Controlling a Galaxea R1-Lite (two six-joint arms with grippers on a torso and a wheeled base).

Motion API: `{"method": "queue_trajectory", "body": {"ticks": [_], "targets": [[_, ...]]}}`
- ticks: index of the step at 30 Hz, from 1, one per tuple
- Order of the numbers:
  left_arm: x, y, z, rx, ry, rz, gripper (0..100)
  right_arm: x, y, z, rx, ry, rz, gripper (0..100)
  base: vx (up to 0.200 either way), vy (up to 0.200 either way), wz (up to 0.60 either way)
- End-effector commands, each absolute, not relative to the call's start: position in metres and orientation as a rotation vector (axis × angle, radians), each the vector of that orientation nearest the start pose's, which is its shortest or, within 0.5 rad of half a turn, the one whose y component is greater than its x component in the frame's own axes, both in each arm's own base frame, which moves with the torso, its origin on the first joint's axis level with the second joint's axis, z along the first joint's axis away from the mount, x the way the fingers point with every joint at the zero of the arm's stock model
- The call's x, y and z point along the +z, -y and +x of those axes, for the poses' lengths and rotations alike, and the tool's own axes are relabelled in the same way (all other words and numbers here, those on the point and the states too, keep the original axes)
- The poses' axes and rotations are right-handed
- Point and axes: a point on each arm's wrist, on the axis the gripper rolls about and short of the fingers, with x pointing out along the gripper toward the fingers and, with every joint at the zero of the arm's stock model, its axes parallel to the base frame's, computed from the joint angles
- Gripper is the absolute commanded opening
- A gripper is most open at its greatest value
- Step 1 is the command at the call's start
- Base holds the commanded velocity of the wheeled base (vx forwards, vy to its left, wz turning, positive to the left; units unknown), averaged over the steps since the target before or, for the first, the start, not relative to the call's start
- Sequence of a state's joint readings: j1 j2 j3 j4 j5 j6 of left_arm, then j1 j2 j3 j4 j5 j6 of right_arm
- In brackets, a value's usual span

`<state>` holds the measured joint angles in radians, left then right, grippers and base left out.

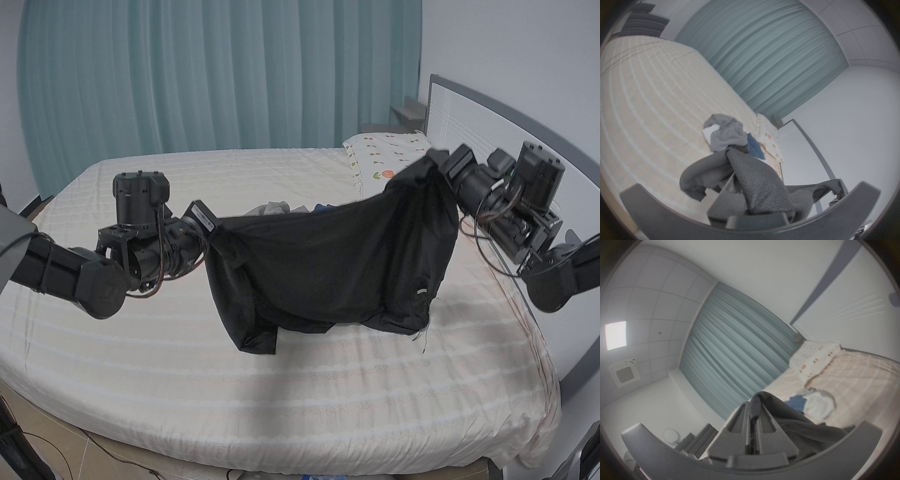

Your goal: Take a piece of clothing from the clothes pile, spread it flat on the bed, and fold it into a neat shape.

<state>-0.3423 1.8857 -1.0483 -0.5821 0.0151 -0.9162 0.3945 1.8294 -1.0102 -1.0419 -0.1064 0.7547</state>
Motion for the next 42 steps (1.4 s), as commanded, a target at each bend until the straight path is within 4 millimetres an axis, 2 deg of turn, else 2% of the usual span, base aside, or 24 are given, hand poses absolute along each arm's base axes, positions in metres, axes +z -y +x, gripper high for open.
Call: {"method": "queue_trajectory", "body": {"ticks": [1, 4, 6, 7, 9, 14, 17, 26, 34, 42], "targets": [[0.125, 0.117, 0.328, -0.155, -0.571, -0.890, 0, 0.176, -0.126, 0.327, 0.244, -0.082, 0.789, 0, 0.000, 0.000, 0.00], [0.114, 0.116, 0.317, -0.186, -0.583, -0.896, 0, 0.158, -0.126, 0.326, 0.224, -0.140, 0.802, 0, 0.000, 0.000, 0.00], [0.108, 0.117, 0.314, -0.194, -0.592, -0.892, 0, 0.154, -0.127, 0.325, 0.219, -0.156, 0.804, 0, 0.000, 0.000, 0.00], [0.096, 0.122, 0.306, -0.206, -0.619, -0.881, 0, 0.144, -0.127, 0.324, 0.205, -0.186, 0.814, 0, 0.000, 0.000, 0.00], [0.087, 0.121, 0.302, -0.205, -0.628, -0.880, 0, 0.140, -0.126, 0.325, 0.200, -0.184, 0.839, 0, -0.100, 0.000, 0.00], [0.081, 0.119, 0.294, -0.202, -0.644, -0.881, 0, 0.123, -0.122, 0.317, 0.187, -0.219, 0.879, 0, -0.200, 0.000, 0.00], [0.077, 0.117, 0.290, -0.189, -0.662, -0.876, 0, 0.124, -0.121, 0.317, 0.180, -0.212, 0.880, 0, -0.200, 0.000, 0.00], [0.071, 0.113, 0.281, -0.172, -0.693, -0.872, 0, 0.120, -0.117, 0.313, 0.166, -0.229, 0.873, 0, 0.000, 0.000, 0.00], [0.068, 0.113, 0.287, -0.150, -0.713, -0.963, 0, 0.113, -0.116, 0.309, 0.153, -0.255, 0.865, 0, 0.000, 0.000, 0.00], [0.065, 0.113, 0.288, -0.155, -0.734, -0.980, 0, 0.104, -0.116, 0.310, 0.142, -0.281, 0.860, 0, -0.075, 0.000, 0.00]]}}
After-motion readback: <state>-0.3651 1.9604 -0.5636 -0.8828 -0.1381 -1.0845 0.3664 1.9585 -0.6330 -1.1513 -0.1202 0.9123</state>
